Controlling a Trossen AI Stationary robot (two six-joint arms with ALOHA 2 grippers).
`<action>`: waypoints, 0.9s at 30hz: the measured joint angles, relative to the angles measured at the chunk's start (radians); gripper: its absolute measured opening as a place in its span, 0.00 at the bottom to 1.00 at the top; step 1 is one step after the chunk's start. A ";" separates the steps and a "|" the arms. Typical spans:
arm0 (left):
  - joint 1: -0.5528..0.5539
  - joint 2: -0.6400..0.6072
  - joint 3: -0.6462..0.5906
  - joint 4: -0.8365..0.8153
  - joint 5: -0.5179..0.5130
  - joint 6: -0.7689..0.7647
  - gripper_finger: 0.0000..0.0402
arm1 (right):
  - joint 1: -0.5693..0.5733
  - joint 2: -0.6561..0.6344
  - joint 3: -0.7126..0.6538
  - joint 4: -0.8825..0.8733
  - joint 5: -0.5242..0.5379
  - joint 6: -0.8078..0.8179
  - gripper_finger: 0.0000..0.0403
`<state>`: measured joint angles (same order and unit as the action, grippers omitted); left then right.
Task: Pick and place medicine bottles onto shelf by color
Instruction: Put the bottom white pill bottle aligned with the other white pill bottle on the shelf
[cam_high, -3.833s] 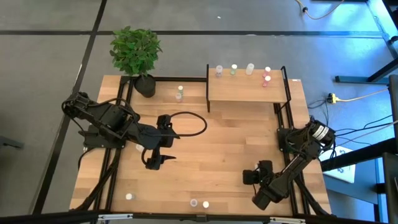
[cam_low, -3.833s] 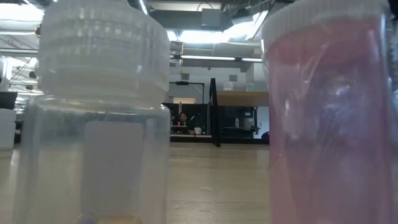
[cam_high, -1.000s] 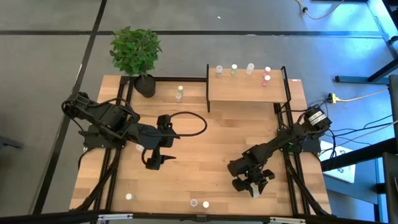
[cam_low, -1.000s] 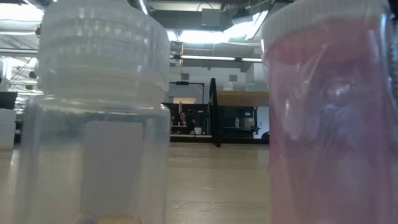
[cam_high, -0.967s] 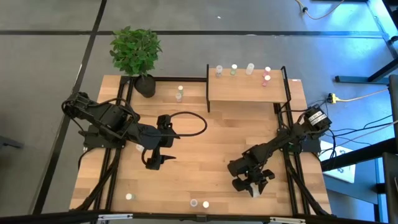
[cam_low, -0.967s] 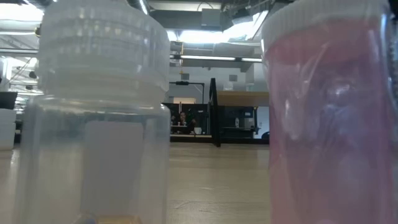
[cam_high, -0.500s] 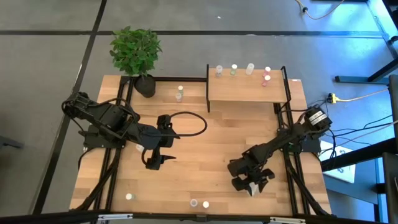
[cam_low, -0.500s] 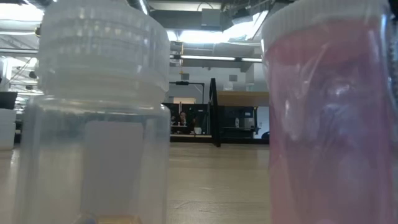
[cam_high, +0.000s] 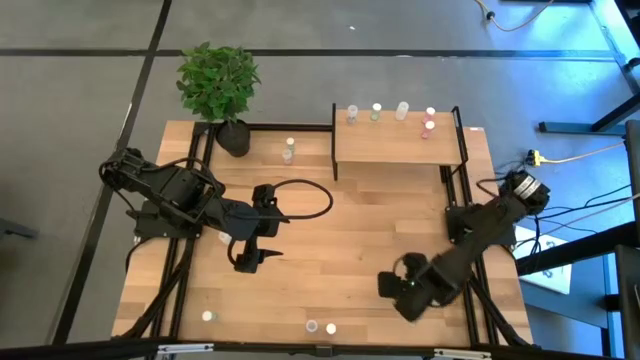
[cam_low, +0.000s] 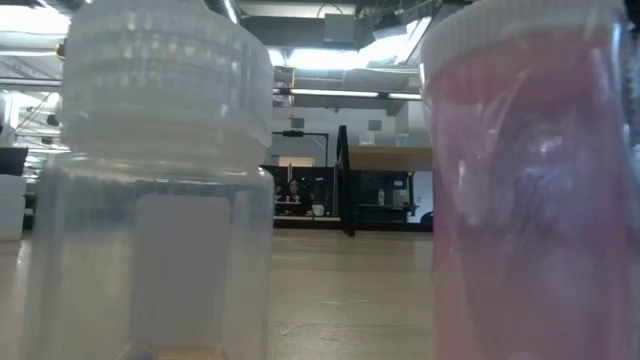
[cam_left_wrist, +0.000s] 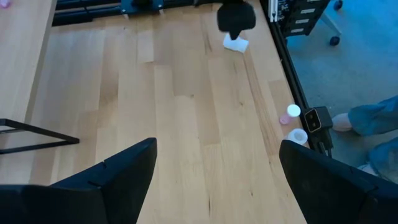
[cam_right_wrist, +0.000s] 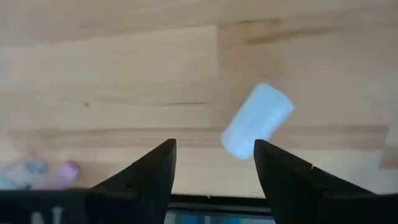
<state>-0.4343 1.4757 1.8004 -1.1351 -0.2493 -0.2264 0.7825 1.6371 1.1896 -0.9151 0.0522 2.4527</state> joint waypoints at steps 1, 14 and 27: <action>0.000 0.000 0.000 0.000 0.000 0.000 0.83 | 0.023 0.014 0.017 -0.022 0.021 0.053 0.54; 0.000 0.000 0.000 0.000 0.000 0.000 0.83 | 0.078 0.151 0.227 -0.265 0.038 0.103 0.54; 0.000 0.000 0.000 0.000 0.000 0.000 0.83 | 0.113 0.101 0.610 -0.656 0.716 -0.575 0.54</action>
<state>-0.4343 1.4757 1.8004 -1.1351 -0.2493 -0.2264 0.8956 1.7378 1.8000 -1.5715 0.7681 1.8776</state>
